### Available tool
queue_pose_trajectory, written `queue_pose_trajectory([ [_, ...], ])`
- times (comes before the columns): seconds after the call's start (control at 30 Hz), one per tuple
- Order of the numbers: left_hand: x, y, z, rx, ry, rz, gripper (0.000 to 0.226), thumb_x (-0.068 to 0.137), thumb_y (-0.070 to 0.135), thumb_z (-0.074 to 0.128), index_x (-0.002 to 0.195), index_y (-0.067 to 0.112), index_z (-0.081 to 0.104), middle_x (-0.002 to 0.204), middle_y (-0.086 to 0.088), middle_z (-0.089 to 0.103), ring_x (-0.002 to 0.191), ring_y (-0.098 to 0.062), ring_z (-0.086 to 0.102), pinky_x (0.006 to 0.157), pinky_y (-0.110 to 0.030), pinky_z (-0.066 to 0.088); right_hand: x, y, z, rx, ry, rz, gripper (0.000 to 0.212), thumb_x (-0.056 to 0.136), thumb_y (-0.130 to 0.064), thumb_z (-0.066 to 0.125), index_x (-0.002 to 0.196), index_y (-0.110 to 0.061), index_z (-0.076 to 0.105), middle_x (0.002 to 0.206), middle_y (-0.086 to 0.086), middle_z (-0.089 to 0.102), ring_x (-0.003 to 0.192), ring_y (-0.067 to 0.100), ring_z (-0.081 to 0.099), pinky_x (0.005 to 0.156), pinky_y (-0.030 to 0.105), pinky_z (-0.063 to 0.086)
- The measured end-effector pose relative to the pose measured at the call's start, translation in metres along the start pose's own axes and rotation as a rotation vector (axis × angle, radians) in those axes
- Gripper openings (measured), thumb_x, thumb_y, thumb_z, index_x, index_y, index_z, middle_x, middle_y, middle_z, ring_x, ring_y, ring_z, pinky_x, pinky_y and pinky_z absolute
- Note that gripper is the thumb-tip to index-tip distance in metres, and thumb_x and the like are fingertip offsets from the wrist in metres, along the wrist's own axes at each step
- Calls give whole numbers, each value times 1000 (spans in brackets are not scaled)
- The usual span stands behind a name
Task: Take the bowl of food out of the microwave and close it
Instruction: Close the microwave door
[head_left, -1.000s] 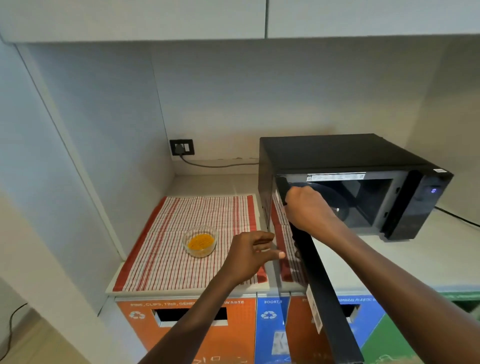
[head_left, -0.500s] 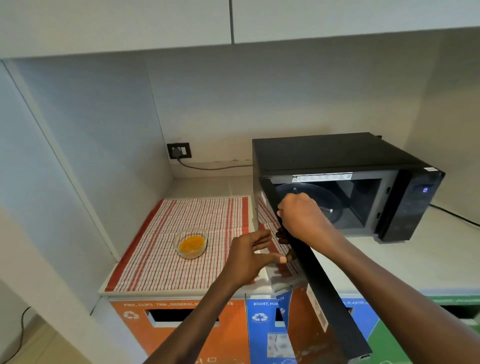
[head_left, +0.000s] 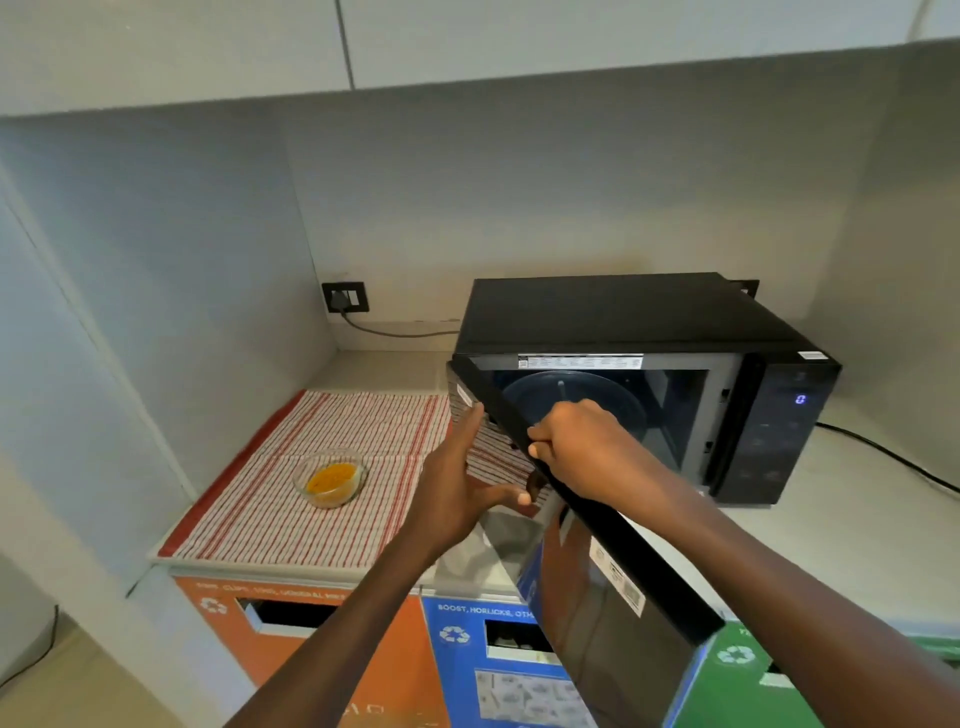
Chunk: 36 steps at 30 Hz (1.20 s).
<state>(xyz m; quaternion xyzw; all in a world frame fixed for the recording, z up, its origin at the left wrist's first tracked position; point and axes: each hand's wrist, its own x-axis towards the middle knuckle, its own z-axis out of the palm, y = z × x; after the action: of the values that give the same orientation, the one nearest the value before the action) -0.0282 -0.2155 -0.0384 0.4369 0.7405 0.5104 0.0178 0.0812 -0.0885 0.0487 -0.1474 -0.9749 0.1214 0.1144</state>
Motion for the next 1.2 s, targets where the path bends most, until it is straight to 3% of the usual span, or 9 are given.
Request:
queue_pose_trajectory([
  [0.07,7,5,12,111,5,12,91,62,50,84,138,50,33,142,27,46,134,15,35,105,-8,34,-10,16,-9,-17,-18,-45,22,92,-25,53,94,-13,72,91,6,69,88,23,61,67,31,45],
  [0.13,13,7,17,236,-24,-24,104,63,58,78,151,32,28,163,5,21,150,-8,12,121,-31,18,-16,27,-15,-15,-34,-68,23,93,-24,52,94,-13,72,91,6,69,87,22,61,69,33,48],
  [0.23,22,16,30,338,-24,-52,109,59,71,64,152,26,28,165,1,13,152,-19,5,120,-46,13,-26,53,-23,23,-48,-56,22,94,-26,51,95,-16,71,78,2,63,76,18,58,56,26,39],
  [0.3,28,22,39,398,-17,-52,104,65,62,70,152,24,29,164,2,15,150,-15,2,121,-47,11,-32,71,-27,43,-56,-49,23,94,-26,50,98,-17,71,73,0,59,69,15,54,51,23,34],
  [0.47,53,33,52,659,-70,-53,94,77,53,70,153,18,27,163,-1,22,152,-18,13,121,-41,14,-44,111,-37,124,-42,-18,23,94,-27,52,109,-20,69,96,4,71,80,18,63,69,33,54],
  [0.63,73,44,63,876,-66,-58,86,83,64,56,152,20,29,160,-1,30,148,-22,29,116,-40,28,-50,143,-48,72,-22,-31,27,97,-24,49,114,-12,65,108,10,69,100,26,63,85,36,52],
  [0.77,87,46,72,1003,-81,-19,87,84,67,50,150,13,32,157,-7,37,146,-24,34,115,-38,32,-52,165,-51,-8,0,-31,27,98,-23,46,117,-12,61,114,9,66,105,26,60,86,37,51],
  [1.0,107,50,88,1028,-106,-120,72,90,48,58,147,10,34,152,-10,44,139,-26,43,112,-39,40,-43,211,-39,-204,80,-6,24,95,-18,51,118,-13,52,112,15,64,85,22,62,66,27,42],
  [1.2,130,50,91,978,-170,-202,52,93,30,61,136,8,43,140,-14,51,126,-29,53,104,-40,44,-32,237,-23,-381,171,84,58,85,-19,67,134,-3,40,136,21,51,122,33,51,101,40,44],
])
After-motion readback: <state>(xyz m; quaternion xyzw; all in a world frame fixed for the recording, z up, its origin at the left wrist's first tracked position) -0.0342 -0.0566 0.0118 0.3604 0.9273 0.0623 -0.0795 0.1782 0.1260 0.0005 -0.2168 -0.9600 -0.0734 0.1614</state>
